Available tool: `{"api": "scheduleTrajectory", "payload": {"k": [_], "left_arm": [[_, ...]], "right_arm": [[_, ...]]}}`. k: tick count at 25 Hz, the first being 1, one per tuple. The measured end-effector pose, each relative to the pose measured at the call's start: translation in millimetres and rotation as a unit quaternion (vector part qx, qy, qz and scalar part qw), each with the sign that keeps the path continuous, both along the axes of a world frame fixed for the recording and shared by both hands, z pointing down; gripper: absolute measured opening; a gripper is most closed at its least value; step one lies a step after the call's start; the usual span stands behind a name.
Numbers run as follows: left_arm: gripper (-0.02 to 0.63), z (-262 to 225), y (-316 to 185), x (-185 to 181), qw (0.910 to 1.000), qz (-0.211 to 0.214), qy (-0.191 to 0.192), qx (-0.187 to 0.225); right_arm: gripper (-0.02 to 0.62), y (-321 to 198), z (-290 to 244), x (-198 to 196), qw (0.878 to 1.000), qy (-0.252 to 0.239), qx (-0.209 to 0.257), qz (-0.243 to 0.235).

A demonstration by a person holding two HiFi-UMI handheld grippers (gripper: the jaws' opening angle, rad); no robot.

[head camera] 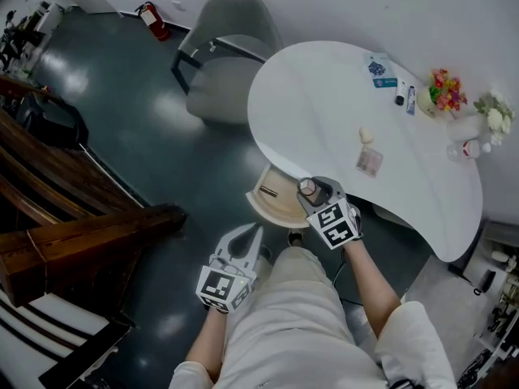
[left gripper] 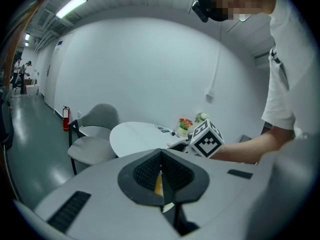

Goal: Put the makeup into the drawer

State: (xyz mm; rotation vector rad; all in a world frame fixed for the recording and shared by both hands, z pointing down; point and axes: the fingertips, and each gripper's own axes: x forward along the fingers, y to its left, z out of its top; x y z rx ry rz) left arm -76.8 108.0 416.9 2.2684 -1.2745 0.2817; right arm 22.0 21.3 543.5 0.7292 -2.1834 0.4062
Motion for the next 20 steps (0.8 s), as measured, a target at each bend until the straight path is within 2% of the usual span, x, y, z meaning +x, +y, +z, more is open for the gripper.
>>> {"api": "scheduleTrajectory", "payload": {"k": [13, 20], "left_arm": [[0.008, 34, -1, -16, 0.9995, 0.027, -0.003, -0.013], [0.008, 64, -6, -20, 0.9989, 0.041, 0.001, -0.023]], "right_arm": [[0.215, 37, 60, -46, 0.997, -0.007, -0.030, -0.064], [0.215, 38, 118, -66, 0.994, 0.024, -0.034, -0.105]]}}
